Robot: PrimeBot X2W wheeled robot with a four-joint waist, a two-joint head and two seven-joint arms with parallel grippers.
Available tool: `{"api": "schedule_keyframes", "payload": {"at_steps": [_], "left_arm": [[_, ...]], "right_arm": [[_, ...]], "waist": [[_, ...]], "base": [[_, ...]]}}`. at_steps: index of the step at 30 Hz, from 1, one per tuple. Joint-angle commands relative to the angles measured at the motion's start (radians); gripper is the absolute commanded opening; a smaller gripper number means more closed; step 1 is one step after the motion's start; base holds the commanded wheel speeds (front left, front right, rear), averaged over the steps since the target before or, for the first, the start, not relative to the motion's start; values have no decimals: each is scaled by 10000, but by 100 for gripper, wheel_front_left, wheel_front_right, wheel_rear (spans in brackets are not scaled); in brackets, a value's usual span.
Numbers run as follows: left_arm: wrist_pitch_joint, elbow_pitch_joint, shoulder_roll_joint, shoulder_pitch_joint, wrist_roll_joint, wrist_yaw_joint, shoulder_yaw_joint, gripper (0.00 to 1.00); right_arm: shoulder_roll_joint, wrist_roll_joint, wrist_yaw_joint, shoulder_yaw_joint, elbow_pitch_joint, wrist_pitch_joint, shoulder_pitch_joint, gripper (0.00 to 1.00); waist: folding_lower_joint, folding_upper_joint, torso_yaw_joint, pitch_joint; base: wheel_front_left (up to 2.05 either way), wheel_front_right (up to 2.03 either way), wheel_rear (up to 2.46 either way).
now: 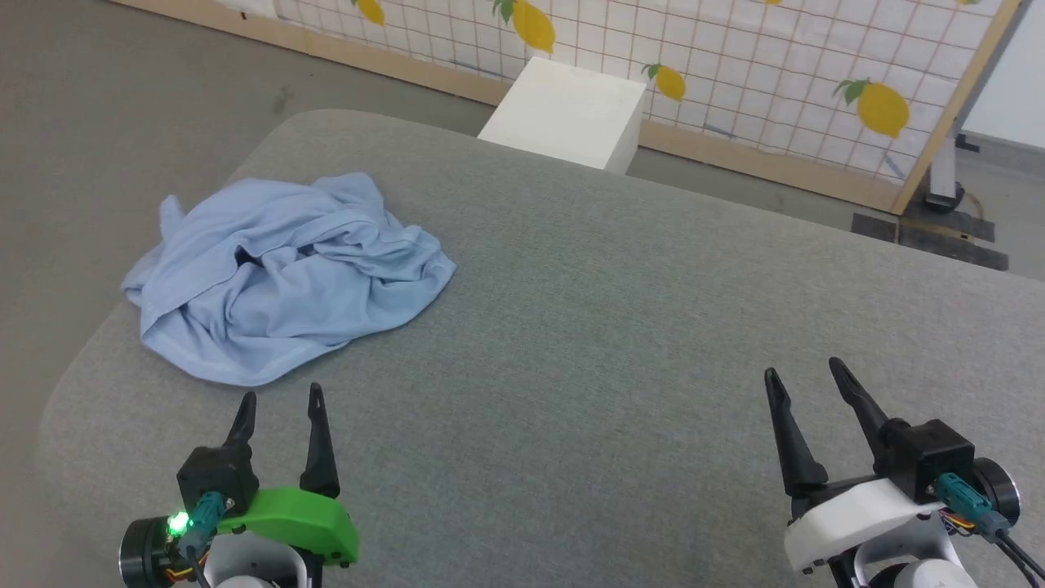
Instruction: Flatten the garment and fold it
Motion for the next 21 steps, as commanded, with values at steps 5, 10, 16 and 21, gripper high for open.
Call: {"api": "schedule_keyframes", "payload": {"at_steps": [5,10,16,21], "left_arm": [[-177,125,116,151,-213,105,-3,100],[-282,219,142,158,-341,150,1,100],[-405,275,161,186,-462,234,22,100],[-509,320,152,202,-556,299,36,100]], "right_arm": [[14,111,-10,8,58,-160,-60,100],[15,157,-10,25,69,-233,-52,100],[16,189,-11,52,57,-309,-59,100],[17,175,-12,64,21,-351,-57,100]], "waist": [[0,0,309,-27],[0,0,571,-42],[0,0,849,-12],[0,0,1095,29]], "base": [[0,0,0],[0,0,0],[0,0,0],[0,0,0]]}}
